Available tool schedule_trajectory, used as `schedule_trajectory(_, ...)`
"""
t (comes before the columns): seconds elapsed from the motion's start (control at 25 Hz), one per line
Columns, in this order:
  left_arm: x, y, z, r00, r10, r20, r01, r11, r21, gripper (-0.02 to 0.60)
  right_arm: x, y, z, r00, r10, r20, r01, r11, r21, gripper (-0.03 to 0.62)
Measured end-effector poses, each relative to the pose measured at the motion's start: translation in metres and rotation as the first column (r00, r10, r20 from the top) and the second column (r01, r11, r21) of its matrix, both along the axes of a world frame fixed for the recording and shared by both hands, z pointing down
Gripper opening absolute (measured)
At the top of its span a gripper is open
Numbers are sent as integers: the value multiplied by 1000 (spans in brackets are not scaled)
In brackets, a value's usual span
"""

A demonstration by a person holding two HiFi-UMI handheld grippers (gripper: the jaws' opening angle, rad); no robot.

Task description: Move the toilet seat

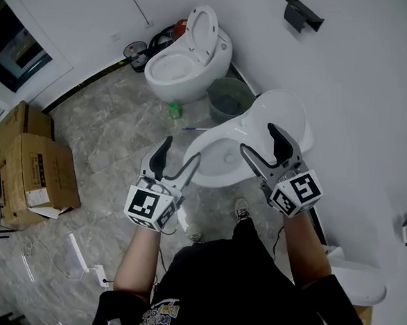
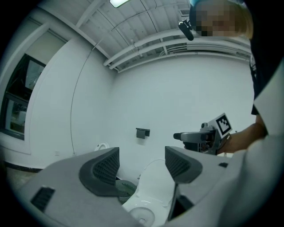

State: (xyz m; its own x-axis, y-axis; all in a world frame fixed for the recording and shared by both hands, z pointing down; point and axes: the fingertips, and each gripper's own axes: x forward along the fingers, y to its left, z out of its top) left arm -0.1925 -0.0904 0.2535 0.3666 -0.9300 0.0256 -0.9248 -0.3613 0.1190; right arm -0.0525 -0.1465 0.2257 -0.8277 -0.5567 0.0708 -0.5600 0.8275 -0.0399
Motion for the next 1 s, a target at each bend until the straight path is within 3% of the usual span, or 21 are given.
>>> schedule_trajectory(0.44,43,-60,-10,980,-188,67,189,982,-23,295,24,-95,10,977,-198,74,199,980,-10,360)
schedule_trajectory(1.0,60,-72,5,900,-429,80,433,899,-59,295,23,-132,31,900,-427,90,430,903,-16,366)
